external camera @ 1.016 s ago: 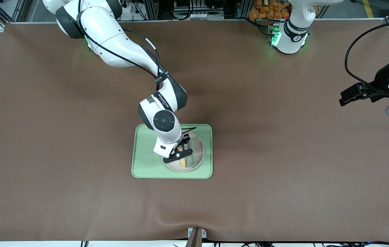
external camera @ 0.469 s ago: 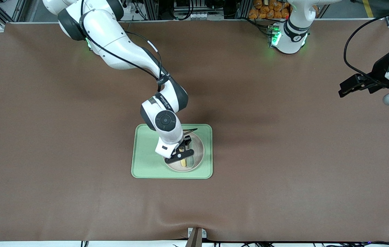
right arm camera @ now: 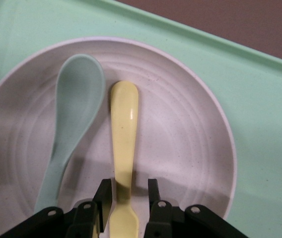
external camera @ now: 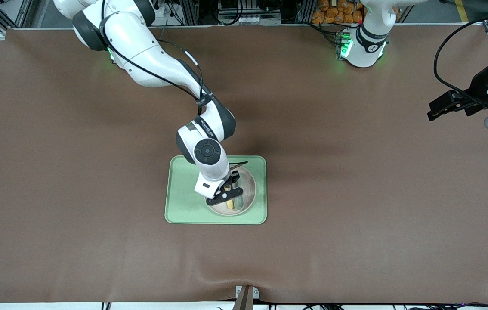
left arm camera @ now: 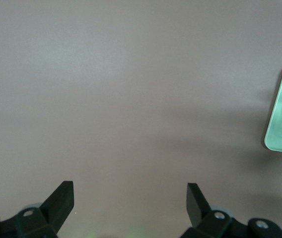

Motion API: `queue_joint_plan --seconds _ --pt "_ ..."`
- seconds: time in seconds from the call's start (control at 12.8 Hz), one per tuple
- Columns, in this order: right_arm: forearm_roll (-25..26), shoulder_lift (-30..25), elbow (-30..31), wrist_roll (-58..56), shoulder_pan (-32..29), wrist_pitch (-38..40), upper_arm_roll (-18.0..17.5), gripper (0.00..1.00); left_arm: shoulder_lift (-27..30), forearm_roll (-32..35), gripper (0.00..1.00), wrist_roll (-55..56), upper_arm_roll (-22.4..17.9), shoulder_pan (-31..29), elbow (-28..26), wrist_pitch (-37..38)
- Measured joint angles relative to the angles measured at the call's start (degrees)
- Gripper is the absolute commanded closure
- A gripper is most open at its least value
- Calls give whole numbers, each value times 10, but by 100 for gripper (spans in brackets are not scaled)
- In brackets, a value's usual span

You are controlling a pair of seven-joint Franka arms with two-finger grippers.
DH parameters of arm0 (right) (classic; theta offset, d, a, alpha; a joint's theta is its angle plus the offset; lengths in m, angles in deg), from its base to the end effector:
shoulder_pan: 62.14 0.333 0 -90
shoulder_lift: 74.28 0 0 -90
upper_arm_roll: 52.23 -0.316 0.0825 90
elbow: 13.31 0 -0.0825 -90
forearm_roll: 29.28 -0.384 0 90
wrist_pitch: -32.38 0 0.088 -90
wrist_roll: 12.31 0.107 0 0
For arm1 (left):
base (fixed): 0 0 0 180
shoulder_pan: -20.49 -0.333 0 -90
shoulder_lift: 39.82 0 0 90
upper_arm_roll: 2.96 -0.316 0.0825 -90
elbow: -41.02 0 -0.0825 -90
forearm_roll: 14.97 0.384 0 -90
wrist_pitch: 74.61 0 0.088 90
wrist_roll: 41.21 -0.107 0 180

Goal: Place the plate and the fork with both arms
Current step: 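Close the right gripper on the yellow fork handle, then carry the fork with the right gripper beside the plate onto the tray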

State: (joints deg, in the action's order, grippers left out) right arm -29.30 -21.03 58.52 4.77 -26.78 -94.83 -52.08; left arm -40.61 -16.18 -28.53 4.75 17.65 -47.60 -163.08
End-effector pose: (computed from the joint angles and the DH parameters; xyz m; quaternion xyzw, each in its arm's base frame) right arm 0.6175 0.4364 0.1991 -0.9873 -0.1580 -0.0171 0.0074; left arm 0.5540 -0.0490 0.6260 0.9976 0.0679 -0.0098 0.0101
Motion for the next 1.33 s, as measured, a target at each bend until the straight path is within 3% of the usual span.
queue_joint_plan --seconds 0.39,0.47,0.63,1.33 --pt "2 3 0 4 2 -1 0 61 0 0 0 -32 4 0 -2 11" --pt "2 3 0 4 3 -2 0 68 0 0 0 -38 4 0 -3 12" --pt "2 4 0 4 4 -2 0 100 0 0 0 -40 4 -1 -3 13" --pt "2 -7 -20 32 4 30 3 100 1 5 0 -46 4 -1 -2 20"
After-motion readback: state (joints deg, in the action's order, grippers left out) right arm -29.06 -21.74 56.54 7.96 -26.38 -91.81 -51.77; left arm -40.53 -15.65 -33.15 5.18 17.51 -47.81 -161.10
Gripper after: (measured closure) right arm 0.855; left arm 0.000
